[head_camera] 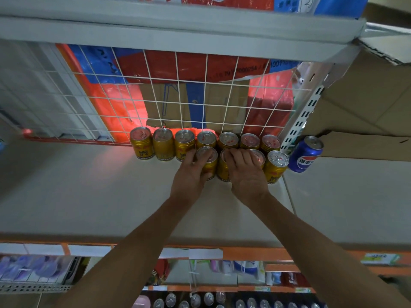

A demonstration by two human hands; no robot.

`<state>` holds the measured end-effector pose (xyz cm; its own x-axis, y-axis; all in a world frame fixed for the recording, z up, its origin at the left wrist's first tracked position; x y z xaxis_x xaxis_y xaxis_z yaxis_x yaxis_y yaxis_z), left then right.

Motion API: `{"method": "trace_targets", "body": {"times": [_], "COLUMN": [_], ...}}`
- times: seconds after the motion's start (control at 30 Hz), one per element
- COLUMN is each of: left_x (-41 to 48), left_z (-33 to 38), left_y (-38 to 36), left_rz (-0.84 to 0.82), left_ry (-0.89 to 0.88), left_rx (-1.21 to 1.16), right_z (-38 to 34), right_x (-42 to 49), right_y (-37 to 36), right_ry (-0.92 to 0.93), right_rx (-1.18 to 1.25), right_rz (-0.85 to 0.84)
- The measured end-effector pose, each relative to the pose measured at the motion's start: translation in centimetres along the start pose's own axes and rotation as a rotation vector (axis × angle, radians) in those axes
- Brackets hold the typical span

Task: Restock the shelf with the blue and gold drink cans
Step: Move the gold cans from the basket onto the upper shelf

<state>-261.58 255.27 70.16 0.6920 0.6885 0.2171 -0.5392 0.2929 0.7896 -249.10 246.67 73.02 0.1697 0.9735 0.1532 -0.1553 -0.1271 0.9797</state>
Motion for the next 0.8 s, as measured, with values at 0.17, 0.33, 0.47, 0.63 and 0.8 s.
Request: {"method": "trace_targets", "body": {"times": [0.17, 0.33, 0.47, 0.63, 0.8], "left_x": [0.1, -0.3, -2.5, -8.2, -15.3], "left_z": [0.0, 0.0, 0.8, 0.1, -0.7], "left_y": [0.2, 0.5, 1.6, 2.7, 3.6], "left_rz": [-0.033, -0.089, -0.052, -0.082, -0.102], "left_ry": [0.001, 0.003, 0.002, 0.003, -0.113], "left_rx": [0.003, -0.002, 0.009, 0.08, 0.251], "right_z": [-0.2, -0.3, -0.9, -2.8, -6.4], "right_x": [0.0, -0.6, -2.3, -6.4, -10.8], "right_y": [0.0, 0.3, 0.8, 1.1, 0.3], "right_ry": [-0.018, -0.017, -0.016, 0.01, -0.043], "right_rx": [0.02, 0.054, 0.091, 0.107, 0.18], "right_rz": [-0.005, -0.001, 0.03, 0.07, -0.009]}}
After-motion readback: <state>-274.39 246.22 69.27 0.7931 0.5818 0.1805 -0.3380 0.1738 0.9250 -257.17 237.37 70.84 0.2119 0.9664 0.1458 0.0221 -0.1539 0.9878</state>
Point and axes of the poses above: each hand's wrist, its own x-axis towards the middle knuckle, its own y-axis out of the back of the hand, z = x × y, the point moved 6 cm from there along x, towards the middle knuckle, and after that the axes turned 7 degrees about -z, right-handed, at the moved point
